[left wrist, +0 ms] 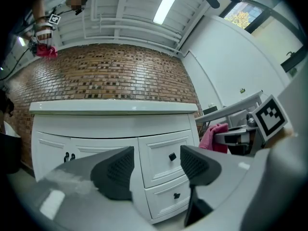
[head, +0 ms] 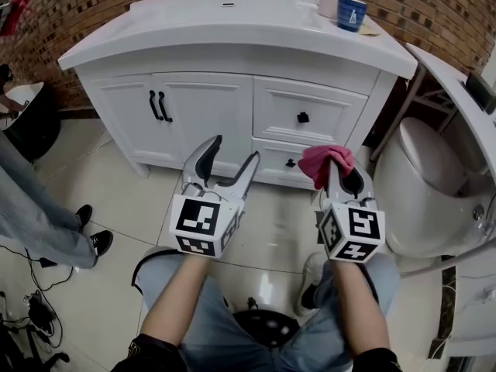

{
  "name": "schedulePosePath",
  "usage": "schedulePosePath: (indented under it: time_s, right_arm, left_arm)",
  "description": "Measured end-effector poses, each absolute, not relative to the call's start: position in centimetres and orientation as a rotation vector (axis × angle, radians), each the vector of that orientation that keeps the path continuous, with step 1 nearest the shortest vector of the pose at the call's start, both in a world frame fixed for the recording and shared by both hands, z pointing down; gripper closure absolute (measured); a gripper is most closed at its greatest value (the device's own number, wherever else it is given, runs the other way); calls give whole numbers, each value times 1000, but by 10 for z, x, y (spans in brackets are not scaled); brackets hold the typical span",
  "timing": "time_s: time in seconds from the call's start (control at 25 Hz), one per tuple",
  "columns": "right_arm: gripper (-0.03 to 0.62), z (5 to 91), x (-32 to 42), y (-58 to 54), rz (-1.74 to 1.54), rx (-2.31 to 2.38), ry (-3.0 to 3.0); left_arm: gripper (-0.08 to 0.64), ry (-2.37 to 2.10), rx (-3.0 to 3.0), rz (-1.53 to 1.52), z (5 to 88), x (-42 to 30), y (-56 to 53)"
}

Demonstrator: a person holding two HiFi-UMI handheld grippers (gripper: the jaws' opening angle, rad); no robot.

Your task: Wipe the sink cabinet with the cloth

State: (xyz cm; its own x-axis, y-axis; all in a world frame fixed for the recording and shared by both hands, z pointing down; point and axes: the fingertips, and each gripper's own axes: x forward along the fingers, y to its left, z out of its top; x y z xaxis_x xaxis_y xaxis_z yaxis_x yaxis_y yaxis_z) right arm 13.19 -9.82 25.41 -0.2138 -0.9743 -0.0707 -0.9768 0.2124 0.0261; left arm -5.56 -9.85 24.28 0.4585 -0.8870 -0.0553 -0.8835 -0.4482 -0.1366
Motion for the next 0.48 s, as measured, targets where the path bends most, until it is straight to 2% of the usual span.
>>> schedulePosePath:
  time_s: [0.48]
  right_arm:
    - [557, 260, 134, -94, 76, -1950, 2425]
  left_arm:
    - [256, 1525, -2576, -71, 246, -39, -97]
